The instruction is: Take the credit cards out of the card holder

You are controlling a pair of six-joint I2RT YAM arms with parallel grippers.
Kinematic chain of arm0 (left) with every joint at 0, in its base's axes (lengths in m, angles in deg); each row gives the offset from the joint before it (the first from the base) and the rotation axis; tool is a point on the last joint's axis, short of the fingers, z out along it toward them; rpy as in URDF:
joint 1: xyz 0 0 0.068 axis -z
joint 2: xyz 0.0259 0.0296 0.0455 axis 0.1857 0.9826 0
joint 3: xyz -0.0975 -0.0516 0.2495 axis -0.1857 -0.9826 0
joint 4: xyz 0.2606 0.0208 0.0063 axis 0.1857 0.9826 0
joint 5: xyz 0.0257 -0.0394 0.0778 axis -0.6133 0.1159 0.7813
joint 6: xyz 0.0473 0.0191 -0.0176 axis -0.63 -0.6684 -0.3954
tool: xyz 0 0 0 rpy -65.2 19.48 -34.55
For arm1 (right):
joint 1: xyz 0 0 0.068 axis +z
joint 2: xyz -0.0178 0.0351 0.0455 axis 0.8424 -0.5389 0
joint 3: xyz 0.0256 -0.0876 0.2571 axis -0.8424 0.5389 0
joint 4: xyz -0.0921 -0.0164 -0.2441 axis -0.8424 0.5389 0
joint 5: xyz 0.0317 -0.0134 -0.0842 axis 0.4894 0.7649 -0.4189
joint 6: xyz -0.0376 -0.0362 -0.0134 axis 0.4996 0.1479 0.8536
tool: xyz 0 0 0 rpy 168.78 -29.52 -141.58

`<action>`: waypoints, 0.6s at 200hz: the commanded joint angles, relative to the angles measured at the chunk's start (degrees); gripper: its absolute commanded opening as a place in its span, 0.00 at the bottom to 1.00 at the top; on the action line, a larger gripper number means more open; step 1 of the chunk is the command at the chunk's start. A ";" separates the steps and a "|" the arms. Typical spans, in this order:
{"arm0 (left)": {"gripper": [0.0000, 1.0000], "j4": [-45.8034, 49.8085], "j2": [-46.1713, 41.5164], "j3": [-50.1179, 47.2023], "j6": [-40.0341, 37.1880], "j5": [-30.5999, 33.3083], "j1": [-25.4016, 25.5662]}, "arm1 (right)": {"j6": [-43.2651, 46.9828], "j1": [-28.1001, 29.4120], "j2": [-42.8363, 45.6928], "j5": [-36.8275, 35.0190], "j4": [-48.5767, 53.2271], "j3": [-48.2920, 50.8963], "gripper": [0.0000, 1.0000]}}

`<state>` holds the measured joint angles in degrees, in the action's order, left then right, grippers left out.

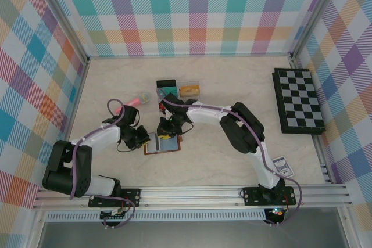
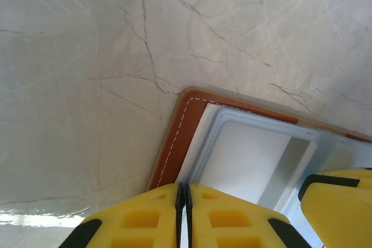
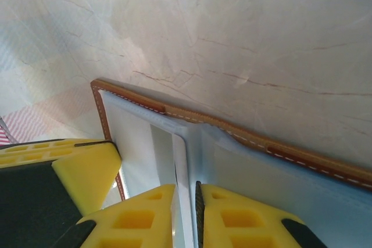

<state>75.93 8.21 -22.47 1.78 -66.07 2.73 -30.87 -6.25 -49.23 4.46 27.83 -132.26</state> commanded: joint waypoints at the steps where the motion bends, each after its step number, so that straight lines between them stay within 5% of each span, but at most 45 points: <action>1: 0.12 -0.23 0.89 -1.62 -0.37 0.79 0.66 | 1.57 0.57 -1.79 1.62 0.87 -1.66 0.18; 52: 0.12 -0.59 0.82 -2.10 -0.08 0.73 0.72 | 2.06 0.64 -2.87 1.34 2.27 -1.88 0.18; 120: 0.07 -0.61 0.43 -2.35 -0.23 0.35 0.72 | 2.05 0.72 -1.99 3.26 -0.48 -1.24 0.06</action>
<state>74.79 8.18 -23.00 1.80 -66.07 2.73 -29.60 -6.23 -50.56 5.66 28.03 -133.09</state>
